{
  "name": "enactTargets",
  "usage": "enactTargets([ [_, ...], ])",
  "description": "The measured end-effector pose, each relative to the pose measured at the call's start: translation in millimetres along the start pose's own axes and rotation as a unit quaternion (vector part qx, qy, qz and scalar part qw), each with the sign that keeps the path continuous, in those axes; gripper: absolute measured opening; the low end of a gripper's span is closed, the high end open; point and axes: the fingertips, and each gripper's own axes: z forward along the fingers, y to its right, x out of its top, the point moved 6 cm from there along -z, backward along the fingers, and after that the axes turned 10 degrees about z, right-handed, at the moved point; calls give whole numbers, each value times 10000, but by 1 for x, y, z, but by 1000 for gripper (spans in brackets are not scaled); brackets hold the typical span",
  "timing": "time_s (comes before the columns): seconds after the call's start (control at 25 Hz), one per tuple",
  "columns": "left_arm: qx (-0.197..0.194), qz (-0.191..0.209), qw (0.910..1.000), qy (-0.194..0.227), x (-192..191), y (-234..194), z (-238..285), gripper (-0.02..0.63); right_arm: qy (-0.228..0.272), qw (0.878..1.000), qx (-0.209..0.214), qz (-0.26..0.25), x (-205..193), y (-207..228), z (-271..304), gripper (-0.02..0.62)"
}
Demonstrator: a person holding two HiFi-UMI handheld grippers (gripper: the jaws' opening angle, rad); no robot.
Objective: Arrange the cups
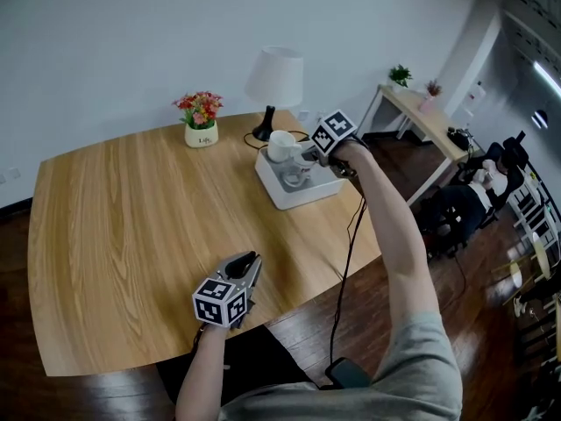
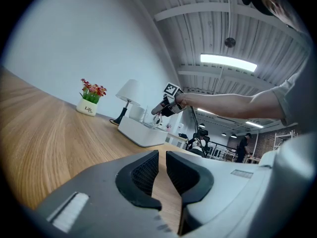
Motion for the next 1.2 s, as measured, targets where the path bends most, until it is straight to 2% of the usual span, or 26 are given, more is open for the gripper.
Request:
enactTargets([
  [0.08, -3, 1, 10000, -2, 0, 0, 0, 43, 53, 10000, -38, -69, 0, -1, -1, 58],
  [0.24, -7, -7, 10000, 0, 2, 0, 2, 43, 348, 9990, 295, -34, 0, -2, -10, 60],
  [0.36, -9, -12, 10000, -18, 1, 1, 1, 43, 588, 9975, 382, -115, -2, -1, -22, 63],
  [0.52, 5, 6, 10000, -22, 1, 0, 1, 43, 1214, 9921, 304, -91, 4, 3, -47, 60],
  [0.6, 6, 15, 10000, -27, 1, 1, 2, 43, 1817, 9828, 168, -273, 9, -2, -65, 59],
  [0.64, 3, 19, 10000, -33, 1, 1, 2, 43, 2210, 9741, 168, -438, 11, -11, -76, 58],
  [0.72, 2, 29, 10000, -39, 2, 2, 2, 43, 3097, 9467, 455, -759, 10, -43, -100, 58],
  [0.84, 11, 16, 10000, -35, 3, 3, 2, 43, 4241, 8906, 1292, -1013, -12, -110, -132, 57],
  [0.92, 12, 19, 10000, -46, 4, 5, 3, 43, 4743, 8560, 1665, -1208, -40, -151, -143, 57],
  [0.96, 8, 41, 10000, -61, 4, 6, 3, 43, 4921, 8426, 1762, -1300, -57, -170, -144, 57],
  [1.04, -8, 109, 9999, -88, 4, 6, 4, 44, 5115, 8277, 1830, -1405, -94, -203, -140, 56],
  [1.2, 3, 193, 9997, -121, 2, 6, 4, 44, 5357, 8161, 1563, -1501, -160, -243, -132, 54],
])
